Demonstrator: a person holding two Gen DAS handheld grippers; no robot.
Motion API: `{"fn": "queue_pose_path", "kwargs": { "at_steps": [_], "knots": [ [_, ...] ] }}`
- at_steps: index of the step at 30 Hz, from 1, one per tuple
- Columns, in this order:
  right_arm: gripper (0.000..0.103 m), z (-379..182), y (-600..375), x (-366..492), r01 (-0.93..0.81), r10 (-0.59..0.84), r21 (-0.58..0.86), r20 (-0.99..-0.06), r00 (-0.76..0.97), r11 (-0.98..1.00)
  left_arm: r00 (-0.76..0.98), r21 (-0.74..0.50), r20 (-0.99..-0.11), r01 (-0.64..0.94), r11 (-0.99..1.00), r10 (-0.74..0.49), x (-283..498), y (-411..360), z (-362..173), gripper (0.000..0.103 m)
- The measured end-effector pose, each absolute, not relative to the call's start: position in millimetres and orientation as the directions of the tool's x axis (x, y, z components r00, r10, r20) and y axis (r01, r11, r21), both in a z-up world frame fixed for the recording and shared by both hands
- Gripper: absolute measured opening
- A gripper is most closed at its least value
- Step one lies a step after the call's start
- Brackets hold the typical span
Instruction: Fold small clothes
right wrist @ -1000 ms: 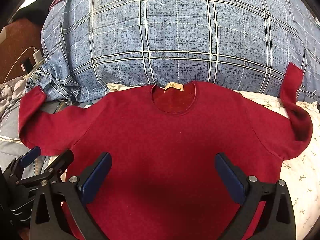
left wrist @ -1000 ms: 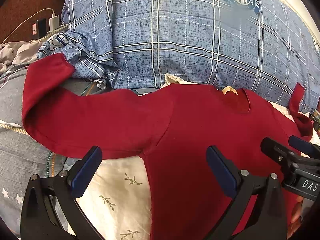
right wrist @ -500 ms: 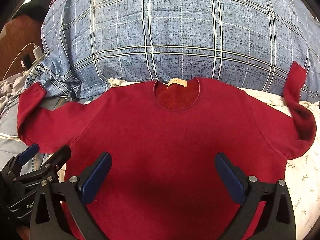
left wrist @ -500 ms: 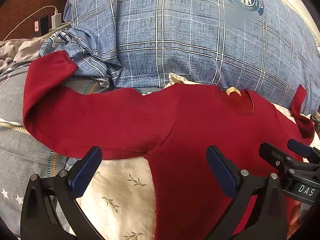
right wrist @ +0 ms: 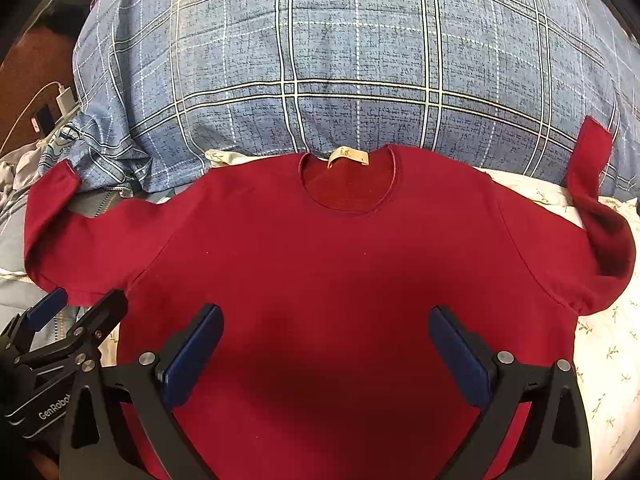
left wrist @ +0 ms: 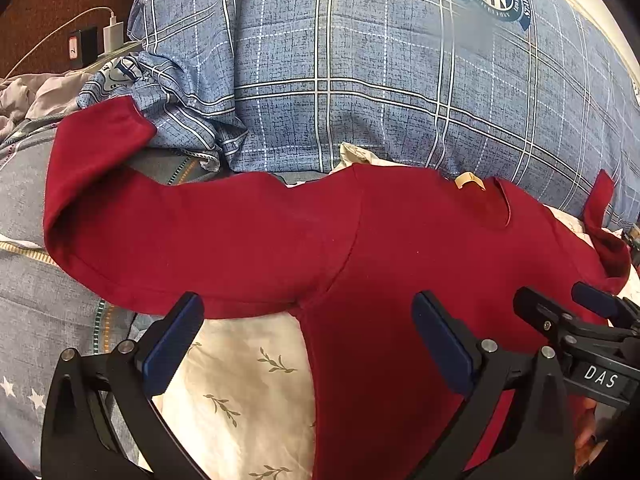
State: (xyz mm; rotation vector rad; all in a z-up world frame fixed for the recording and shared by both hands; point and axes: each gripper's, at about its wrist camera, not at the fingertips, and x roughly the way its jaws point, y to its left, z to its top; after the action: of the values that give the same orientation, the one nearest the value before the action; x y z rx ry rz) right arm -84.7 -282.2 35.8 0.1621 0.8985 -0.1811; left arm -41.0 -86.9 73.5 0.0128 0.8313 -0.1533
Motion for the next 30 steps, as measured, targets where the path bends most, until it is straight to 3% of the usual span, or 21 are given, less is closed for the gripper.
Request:
{"fn": "queue_pose_path", "kwargs": {
  "at_steps": [10,18,23,30],
  "knots": [
    [0.102,31.6,-278.5,-81.4,0.215,-0.083,0.062,-0.792,0.605,0.975,0.662,-0.058,-0.74,0.12,0.991,-0.123,-37.4,-79.6,72.3,0.103],
    [0.097,27.4,-273.1,-70.4,0.183,-0.033,0.098,-0.796,0.605,0.978,0.673,-0.07,-0.734,0.065,0.995,-0.096,-30.7,-58.6,74.1,0.103],
    [0.089,26.2,-264.5,-65.0,0.163,-0.021,0.097,-0.798,0.602,0.982,0.667,-0.086,-0.739,0.042,0.995,-0.092,-26.2,-49.3,71.5,0.103],
    [0.087,26.4,-252.4,-58.8,0.121,-0.024,0.063,-0.797,0.604,0.991,0.661,-0.086,-0.746,0.03,0.996,-0.084,-25.1,-43.2,68.4,0.103]
  ]
}}
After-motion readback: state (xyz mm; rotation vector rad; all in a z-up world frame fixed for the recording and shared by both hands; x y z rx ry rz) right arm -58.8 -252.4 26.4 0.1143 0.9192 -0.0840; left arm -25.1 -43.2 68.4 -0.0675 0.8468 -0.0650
